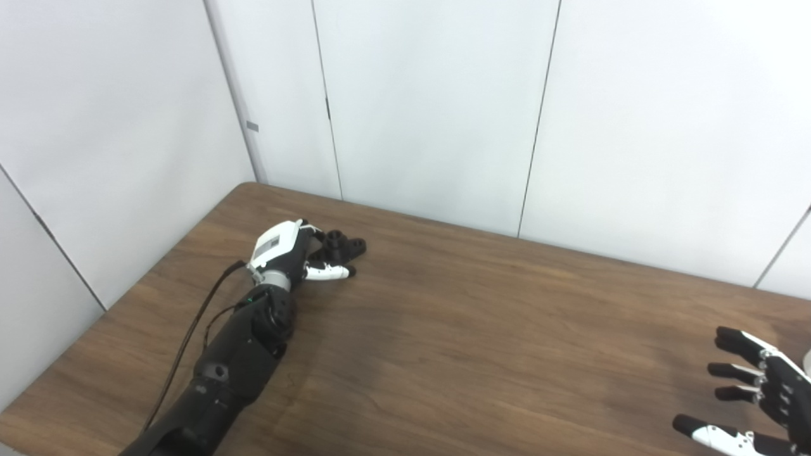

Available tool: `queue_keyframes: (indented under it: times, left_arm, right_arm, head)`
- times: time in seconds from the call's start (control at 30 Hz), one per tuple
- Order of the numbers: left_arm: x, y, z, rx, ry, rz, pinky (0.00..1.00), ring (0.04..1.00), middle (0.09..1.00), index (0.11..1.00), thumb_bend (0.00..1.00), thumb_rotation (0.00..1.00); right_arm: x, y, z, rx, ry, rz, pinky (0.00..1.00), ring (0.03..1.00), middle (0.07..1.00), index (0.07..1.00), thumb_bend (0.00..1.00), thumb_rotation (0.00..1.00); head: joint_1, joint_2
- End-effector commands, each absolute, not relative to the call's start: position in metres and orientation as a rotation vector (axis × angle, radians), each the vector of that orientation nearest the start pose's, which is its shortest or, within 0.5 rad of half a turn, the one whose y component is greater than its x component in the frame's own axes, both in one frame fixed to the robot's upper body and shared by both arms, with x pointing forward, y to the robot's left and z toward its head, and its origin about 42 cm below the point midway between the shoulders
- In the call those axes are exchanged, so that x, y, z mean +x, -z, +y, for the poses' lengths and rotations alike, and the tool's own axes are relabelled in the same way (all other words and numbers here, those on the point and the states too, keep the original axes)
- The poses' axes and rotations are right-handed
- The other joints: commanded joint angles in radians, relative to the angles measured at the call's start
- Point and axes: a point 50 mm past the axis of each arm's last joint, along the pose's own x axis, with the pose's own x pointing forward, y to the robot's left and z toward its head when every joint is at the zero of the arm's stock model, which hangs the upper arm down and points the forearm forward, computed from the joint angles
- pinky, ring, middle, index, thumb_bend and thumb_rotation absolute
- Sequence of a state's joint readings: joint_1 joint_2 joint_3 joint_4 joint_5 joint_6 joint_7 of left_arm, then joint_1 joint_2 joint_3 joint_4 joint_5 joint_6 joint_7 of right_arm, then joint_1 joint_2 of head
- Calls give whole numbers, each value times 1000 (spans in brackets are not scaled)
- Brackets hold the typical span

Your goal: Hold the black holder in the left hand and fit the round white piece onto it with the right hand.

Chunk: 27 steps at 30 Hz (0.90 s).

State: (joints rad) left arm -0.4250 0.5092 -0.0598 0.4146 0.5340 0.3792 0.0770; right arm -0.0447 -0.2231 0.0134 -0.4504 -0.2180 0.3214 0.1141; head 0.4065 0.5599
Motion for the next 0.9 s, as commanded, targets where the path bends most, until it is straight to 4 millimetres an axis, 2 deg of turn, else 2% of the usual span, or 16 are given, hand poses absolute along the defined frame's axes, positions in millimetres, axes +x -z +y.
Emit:
queue_keyframes:
  times: [0.0,0.1,0.13,0.17,0.2,0.23,0.67,0.87]
  left_arm:
    - [412,-164,407,1054,-310,339,922,1000,968,744,816,302]
    - [413,-162,407,1122,-283,365,903,1000,959,705,783,275]
    - [413,-161,407,1154,-271,366,921,1000,949,664,776,244]
    - [414,-159,408,1182,-262,361,953,1000,923,576,654,158]
    - [413,-158,408,1210,-254,355,981,1000,896,519,578,102]
    - [413,-157,408,1237,-246,351,991,1000,879,500,552,82]
    - [401,-155,407,1349,-242,304,1000,970,844,482,526,60]
    - [390,-151,402,1364,-240,225,965,939,834,482,525,60]
  right_arm:
    - [278,-226,-253,-438,-56,-219,602,719,819,801,678,0]
    - [278,-226,-254,-437,-58,-224,599,715,816,799,678,0]
    - [278,-227,-254,-435,-58,-226,597,715,816,798,677,0]
    - [278,-227,-254,-433,-57,-226,596,713,815,797,674,0]
    - [278,-227,-254,-431,-57,-227,596,712,815,796,670,0]
    - [278,-228,-254,-431,-57,-228,597,713,816,796,665,0]
    - [283,-227,-253,-433,-54,-233,624,724,822,796,648,0]
    - [286,-226,-252,-430,-57,-233,642,735,830,806,643,0]
  head:
    - [-1,1]
    - [-1,1]
    - [-2,7]
    - [-2,7]
    - [-2,7]
    - [-1,9]
    - [9,12]
    - [8,12]
